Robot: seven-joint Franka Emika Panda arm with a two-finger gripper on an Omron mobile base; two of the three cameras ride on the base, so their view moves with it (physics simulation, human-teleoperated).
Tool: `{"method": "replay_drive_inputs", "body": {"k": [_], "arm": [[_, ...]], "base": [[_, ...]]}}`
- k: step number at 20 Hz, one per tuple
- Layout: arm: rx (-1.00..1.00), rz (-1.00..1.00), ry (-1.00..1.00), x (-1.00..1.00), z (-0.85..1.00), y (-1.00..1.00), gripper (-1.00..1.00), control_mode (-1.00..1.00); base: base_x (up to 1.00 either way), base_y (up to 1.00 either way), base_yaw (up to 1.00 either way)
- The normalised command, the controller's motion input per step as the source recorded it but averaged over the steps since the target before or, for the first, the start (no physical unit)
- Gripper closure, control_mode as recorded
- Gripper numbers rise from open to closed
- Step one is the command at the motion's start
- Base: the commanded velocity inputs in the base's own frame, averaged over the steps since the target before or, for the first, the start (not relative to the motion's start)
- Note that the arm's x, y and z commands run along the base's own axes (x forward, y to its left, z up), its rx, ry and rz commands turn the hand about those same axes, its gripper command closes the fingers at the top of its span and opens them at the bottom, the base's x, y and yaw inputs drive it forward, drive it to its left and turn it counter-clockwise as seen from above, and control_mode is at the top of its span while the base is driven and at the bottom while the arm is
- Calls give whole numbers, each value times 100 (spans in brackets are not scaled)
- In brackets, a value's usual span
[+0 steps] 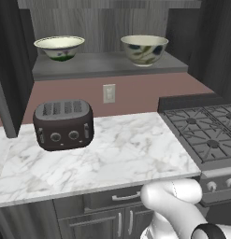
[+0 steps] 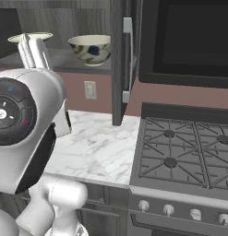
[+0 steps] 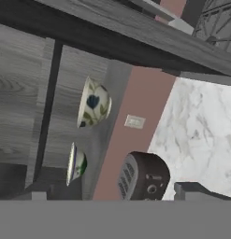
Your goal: Open the cabinet. Pick the bowls from the counter and place them in the cabinet. Then close the cabinet.
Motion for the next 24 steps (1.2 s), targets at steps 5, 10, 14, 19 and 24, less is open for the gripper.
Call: {"method": "replay_drive_inputs", "body": {"k": [5, 10, 14, 19, 24], "arm": [[0, 3, -16, -45, 0, -26, -100, -100], [1, 3, -3, -2, 0, -48, -100, -100], [0, 3, -7, 0, 0, -34, -100, -100], [2, 5, -10, 0, -9, -48, -100, -100], [0, 3, -28, -26, -72, -29, -100, -100]], "base": [[0, 0, 0], [0, 0, 0], [0, 0, 0], [0, 0, 0], [0, 0, 0]]}}
